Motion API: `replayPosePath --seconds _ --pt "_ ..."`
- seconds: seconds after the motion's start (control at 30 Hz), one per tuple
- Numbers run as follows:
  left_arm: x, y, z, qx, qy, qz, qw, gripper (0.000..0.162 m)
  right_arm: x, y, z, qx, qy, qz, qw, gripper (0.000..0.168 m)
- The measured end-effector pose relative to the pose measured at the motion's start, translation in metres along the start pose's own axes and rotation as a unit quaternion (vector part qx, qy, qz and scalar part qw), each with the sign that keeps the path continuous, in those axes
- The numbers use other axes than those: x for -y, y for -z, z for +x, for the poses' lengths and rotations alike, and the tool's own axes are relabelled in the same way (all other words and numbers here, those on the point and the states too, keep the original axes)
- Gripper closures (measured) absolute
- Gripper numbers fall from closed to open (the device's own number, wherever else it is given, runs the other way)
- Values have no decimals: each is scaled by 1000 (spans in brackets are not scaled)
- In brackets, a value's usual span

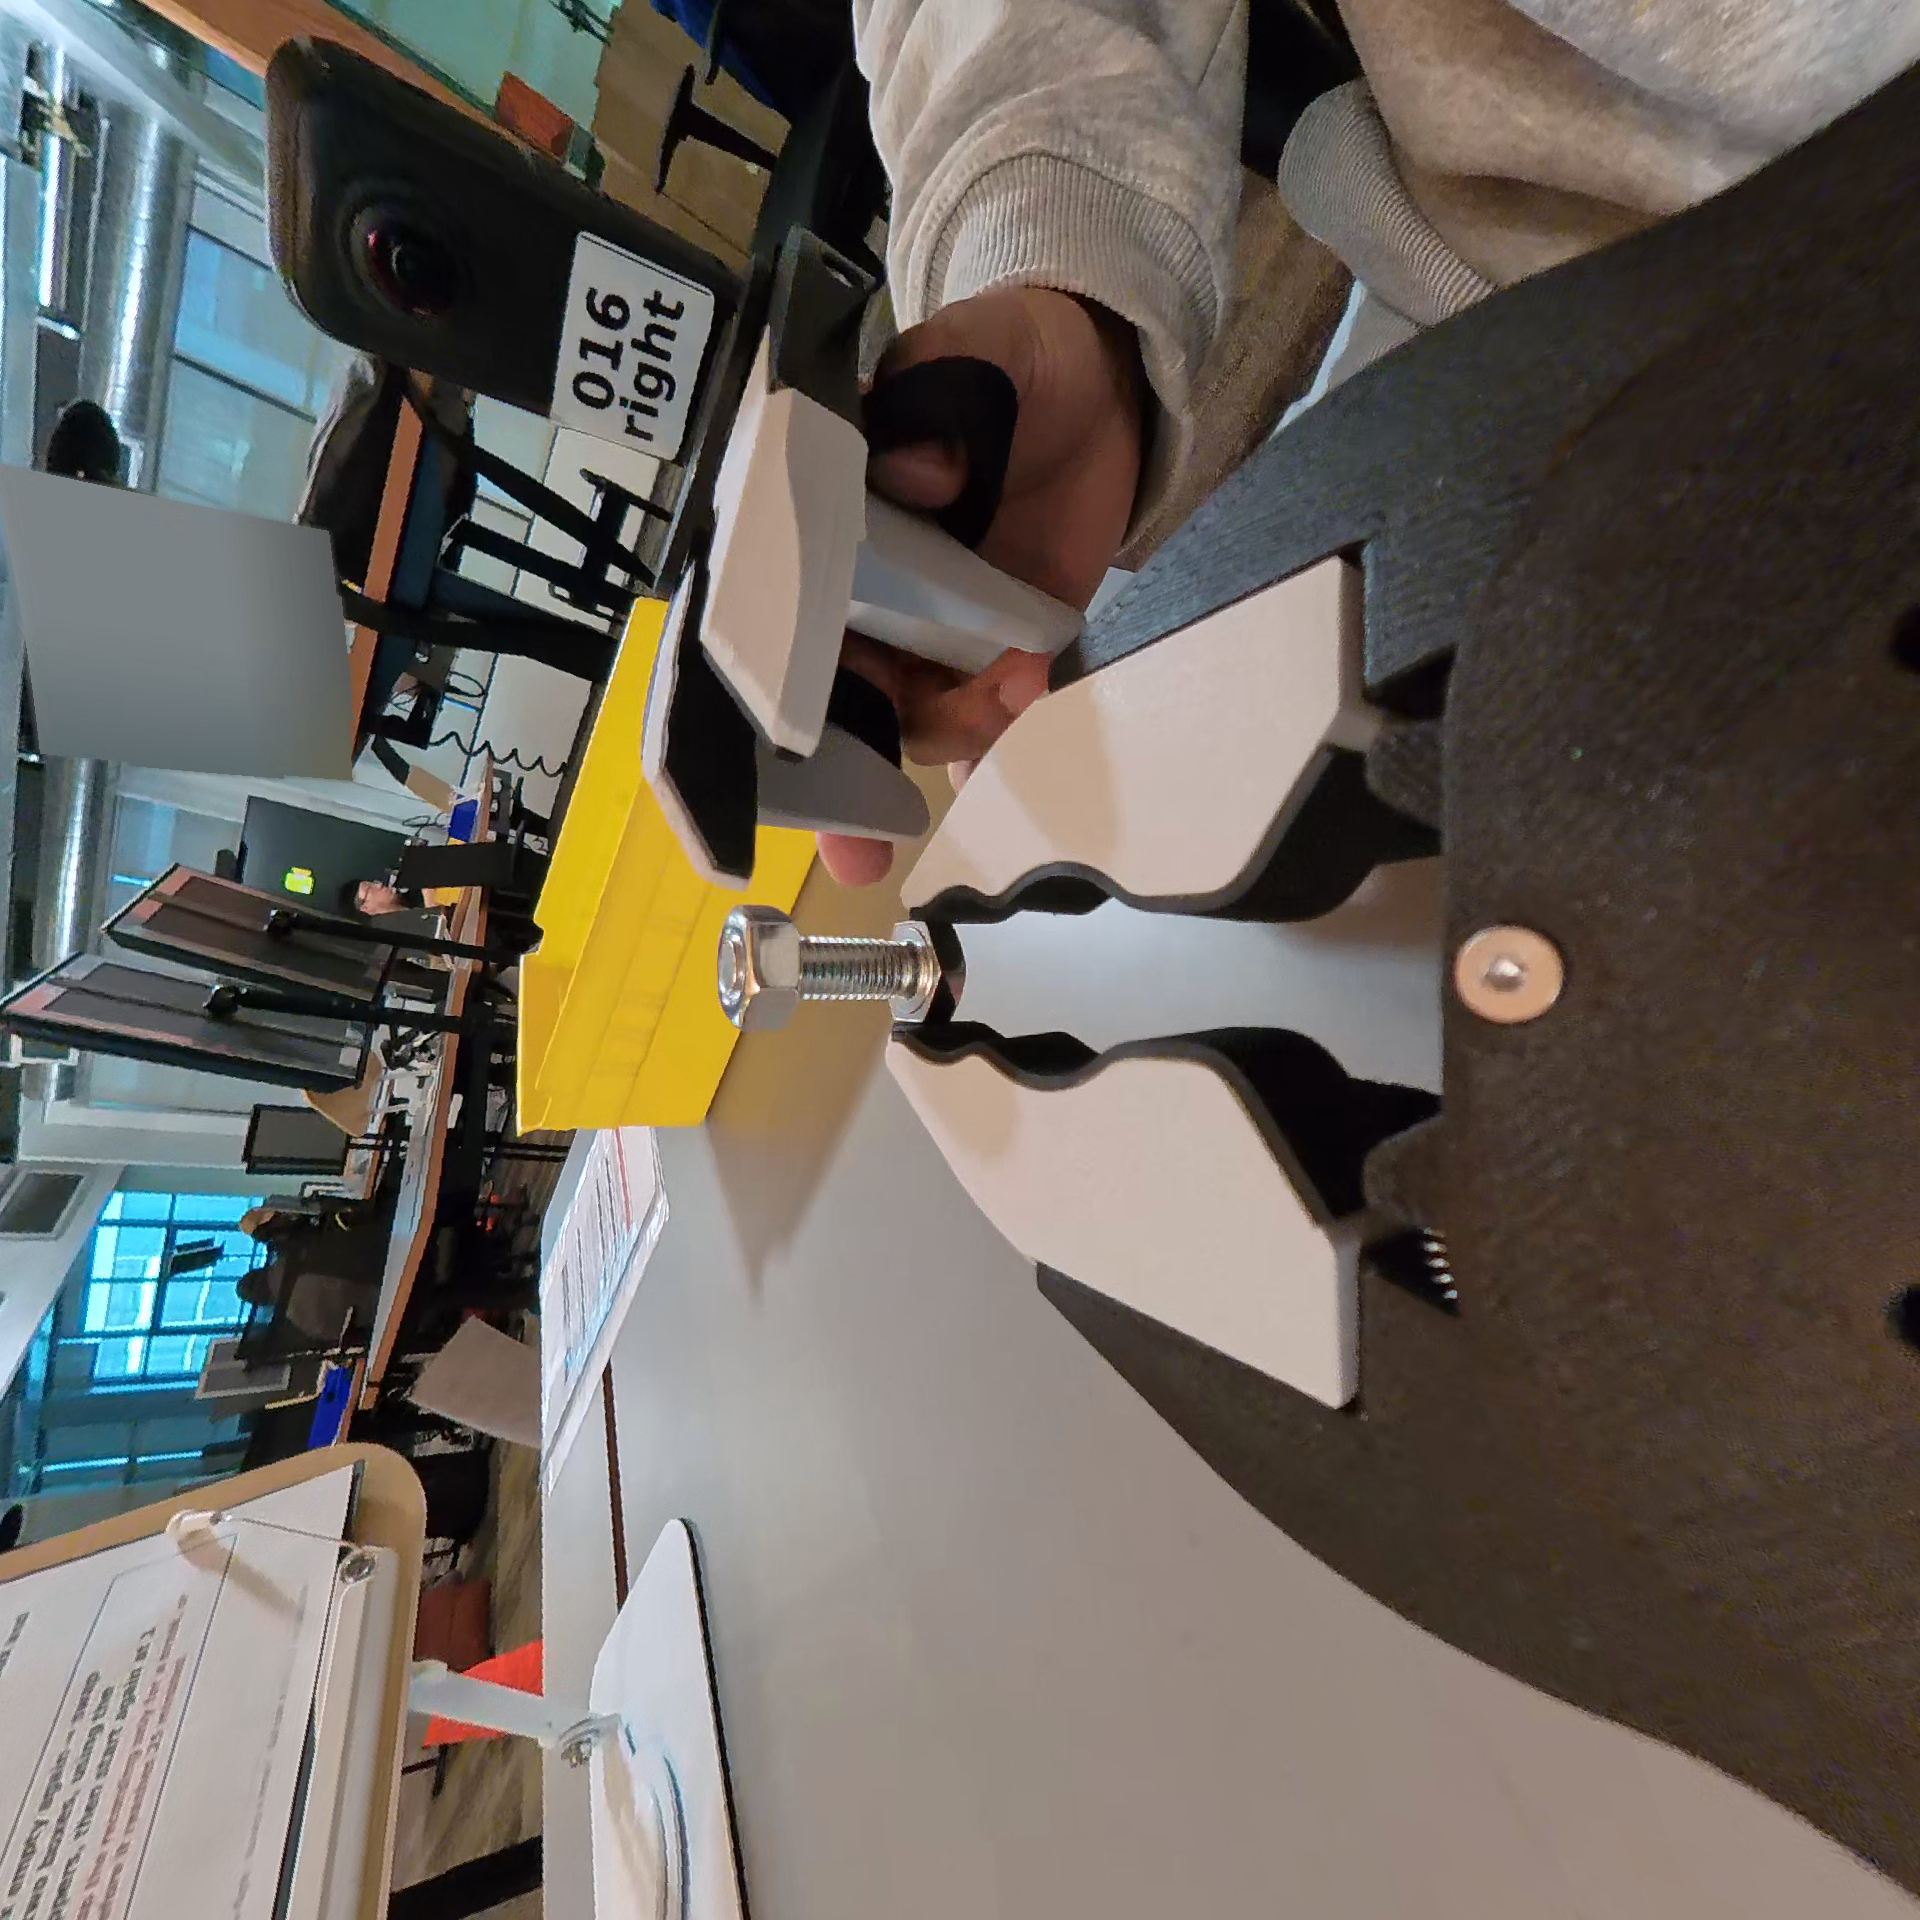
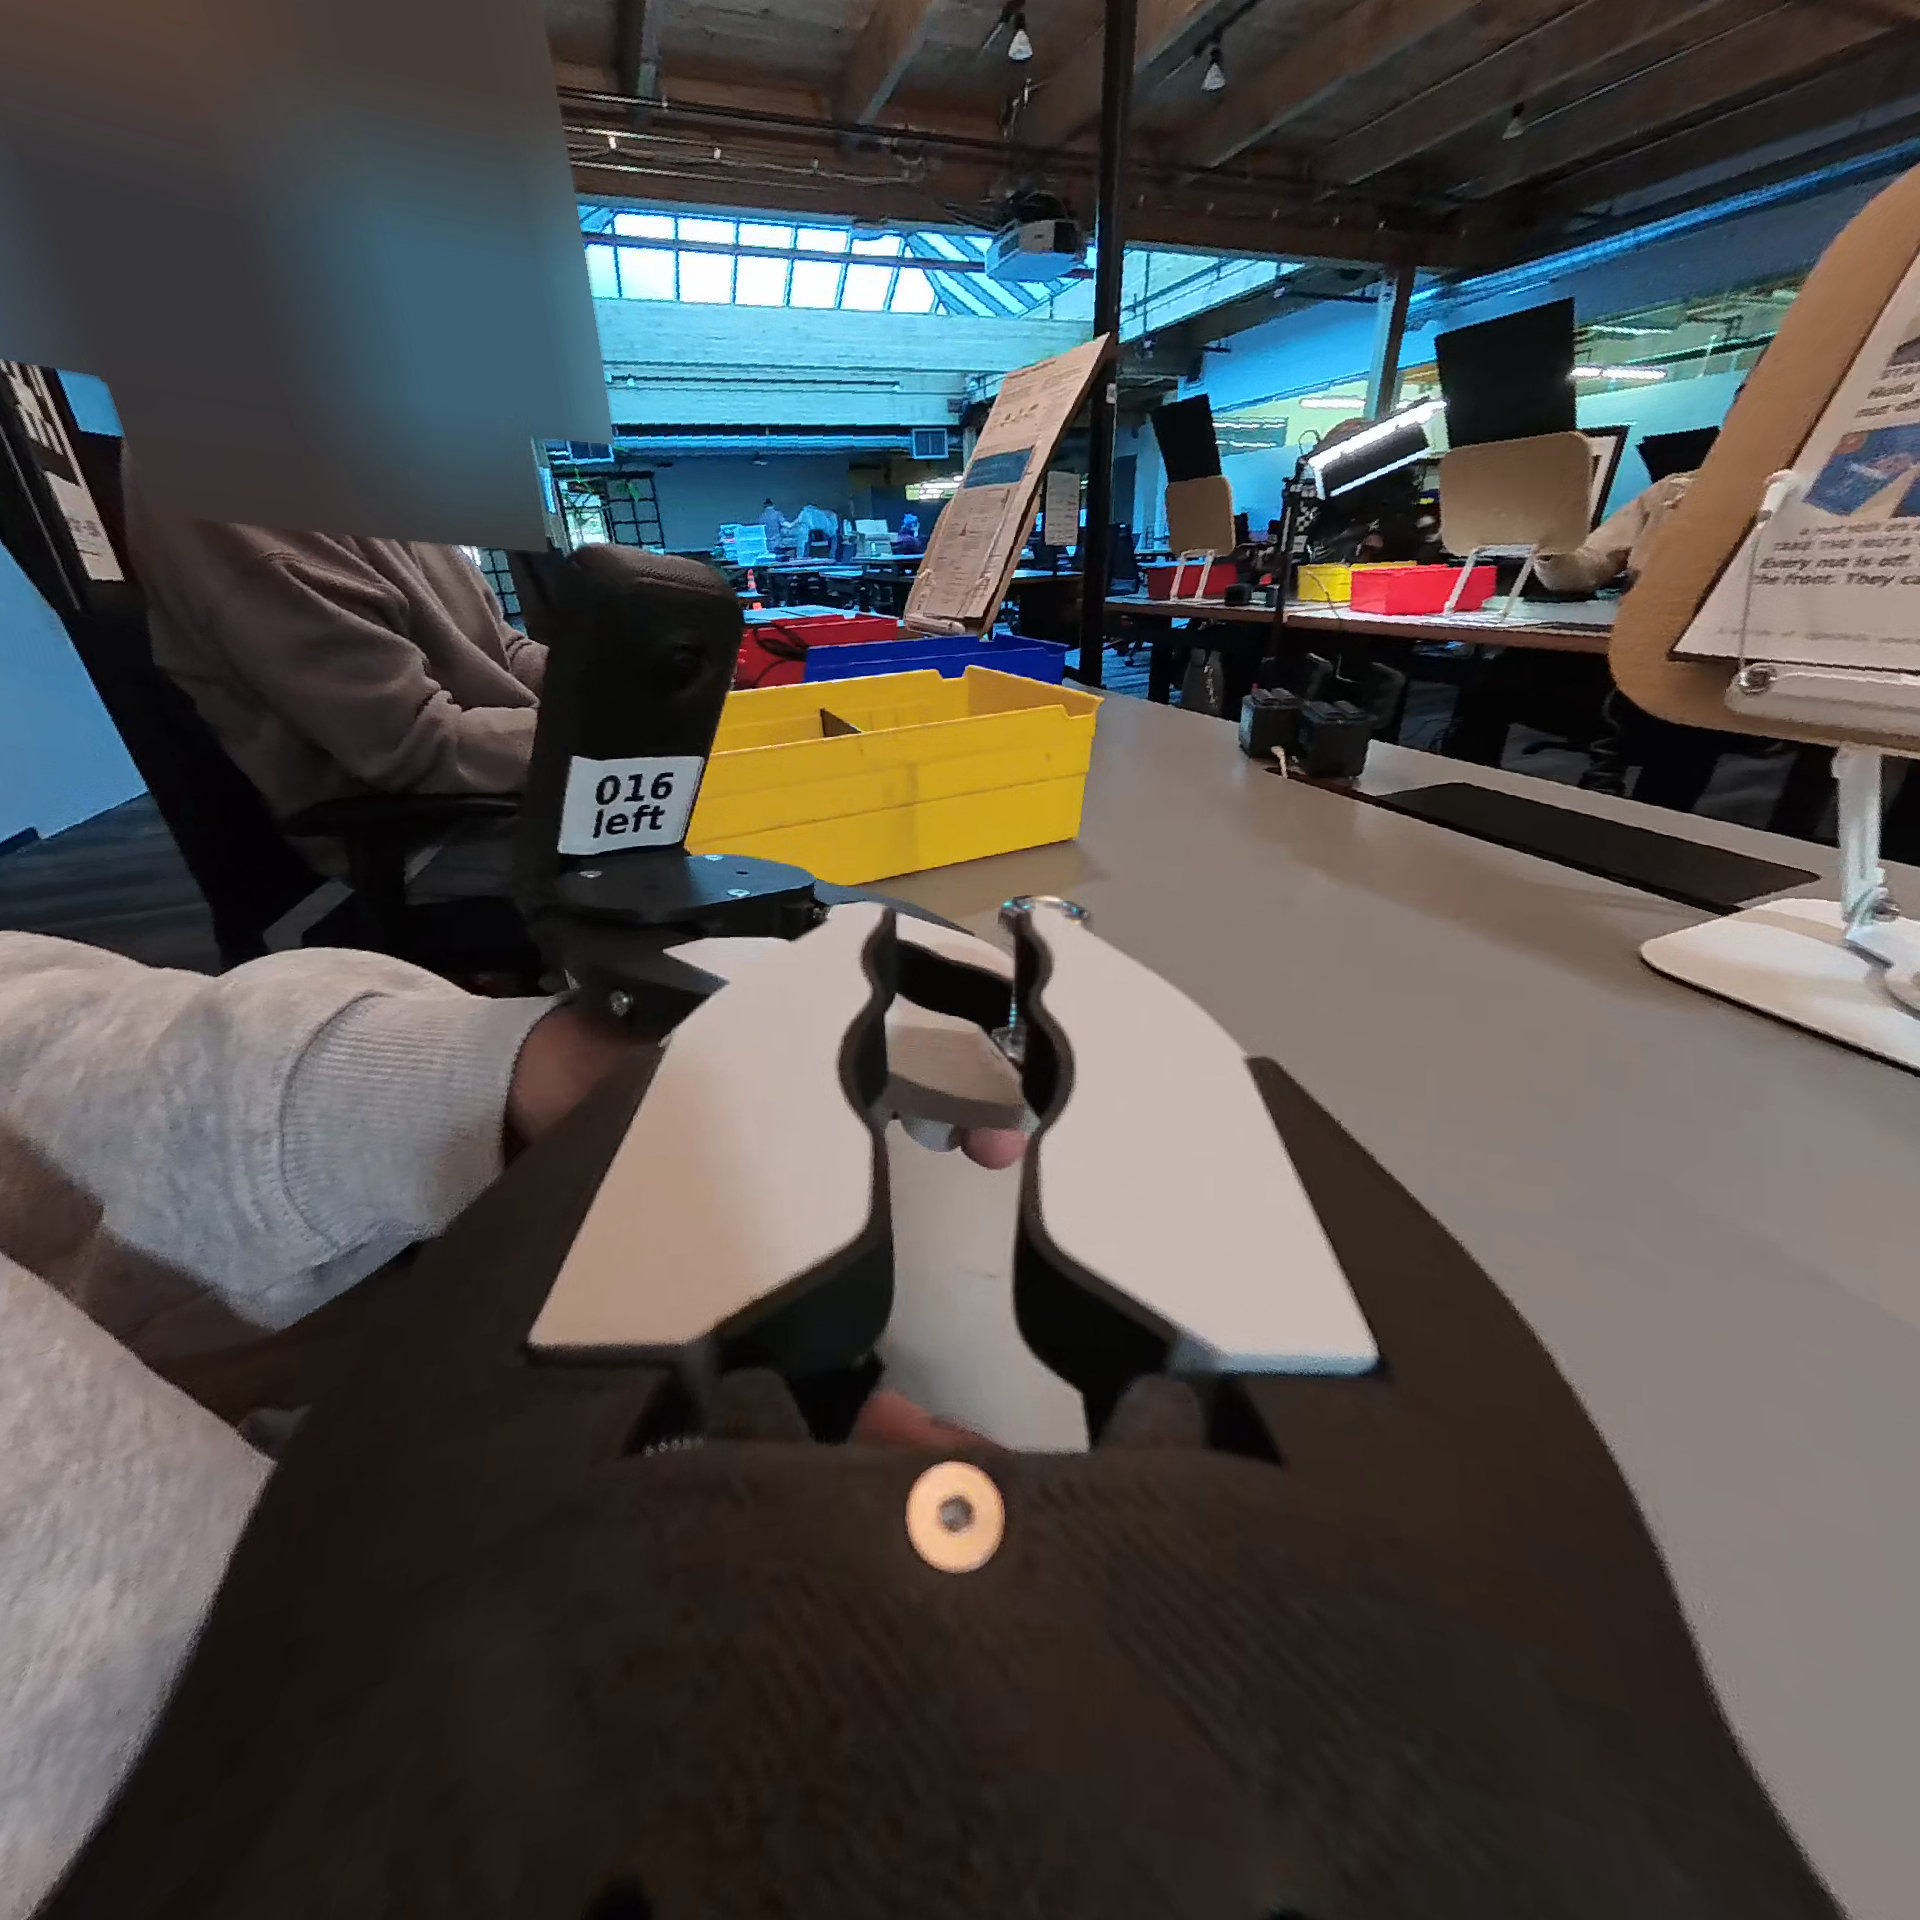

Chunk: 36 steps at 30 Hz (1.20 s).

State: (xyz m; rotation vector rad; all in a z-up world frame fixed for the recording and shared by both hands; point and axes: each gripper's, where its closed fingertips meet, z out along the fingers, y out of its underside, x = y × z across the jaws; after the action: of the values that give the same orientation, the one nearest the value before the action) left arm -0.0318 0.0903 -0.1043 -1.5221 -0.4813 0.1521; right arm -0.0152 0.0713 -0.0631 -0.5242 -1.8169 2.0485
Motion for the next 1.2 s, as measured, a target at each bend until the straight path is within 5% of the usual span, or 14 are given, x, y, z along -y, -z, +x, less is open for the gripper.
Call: replayPosePath --seconds 0.17,0.37,0.53,0.77,0.93,1.13,1.2 --pt "-1 -1 2 -2 -7 -3 1000 144 -1 -2 8 -22 -4 11 1000 118" --pt "0 -1 1 -1 -3 0 1000 144 0 1 1 -3 -3 1 1000 149" --pt "0 -1 3 -4 -8 -2 1000 144 -3 -3 10 -26 -2 7 1000 111" --pt "0 -1 2 -2 -3 0 1000 144 -1 0 4 -13 11 -3 1000 142" --pt "-1 -2 4 -4 -12 -6 1000 144 -4 -4 9 -27 -1 2 1000 109" --pt "-1 -1 1 3 -6 -3 1000 144 -6 -1 5 -12 5 -19 1000 145" --pt "-1 -1 0 1 -2 -4 1000 144 -4 0 8 -13 2 -13 1000 142"
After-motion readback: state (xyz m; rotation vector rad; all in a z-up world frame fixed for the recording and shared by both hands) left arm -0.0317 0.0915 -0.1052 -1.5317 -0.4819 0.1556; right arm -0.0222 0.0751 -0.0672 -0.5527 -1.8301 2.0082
